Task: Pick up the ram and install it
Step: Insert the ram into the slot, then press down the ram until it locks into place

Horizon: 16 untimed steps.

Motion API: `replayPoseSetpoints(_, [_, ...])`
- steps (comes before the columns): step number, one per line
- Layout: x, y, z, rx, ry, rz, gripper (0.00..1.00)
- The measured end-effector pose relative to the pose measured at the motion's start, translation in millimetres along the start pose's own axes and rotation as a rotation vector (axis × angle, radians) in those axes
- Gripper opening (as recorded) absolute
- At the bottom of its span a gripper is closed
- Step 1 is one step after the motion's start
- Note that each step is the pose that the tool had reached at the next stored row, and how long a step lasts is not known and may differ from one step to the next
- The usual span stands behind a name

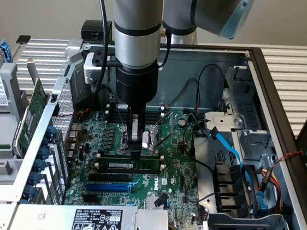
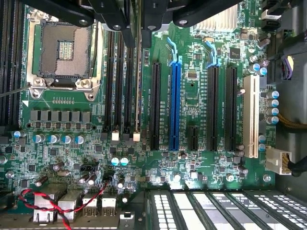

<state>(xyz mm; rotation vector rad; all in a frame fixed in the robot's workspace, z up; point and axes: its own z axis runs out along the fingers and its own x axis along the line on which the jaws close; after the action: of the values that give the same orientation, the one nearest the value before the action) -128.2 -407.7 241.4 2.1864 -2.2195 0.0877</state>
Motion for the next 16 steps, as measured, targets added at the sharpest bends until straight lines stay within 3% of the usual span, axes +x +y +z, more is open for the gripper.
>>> replayPoseSetpoints(5, [0.3,0.1,-4.3,-0.0033,-0.0070,0.000,0.20])
replayPoseSetpoints(15, [0.2,0.2,-4.4,-0.0043,-0.0073,0.000,0.20])
replayPoseSetpoints(16, [0.2,0.2,-4.4,-0.0068,-0.0072,0.000,0.20])
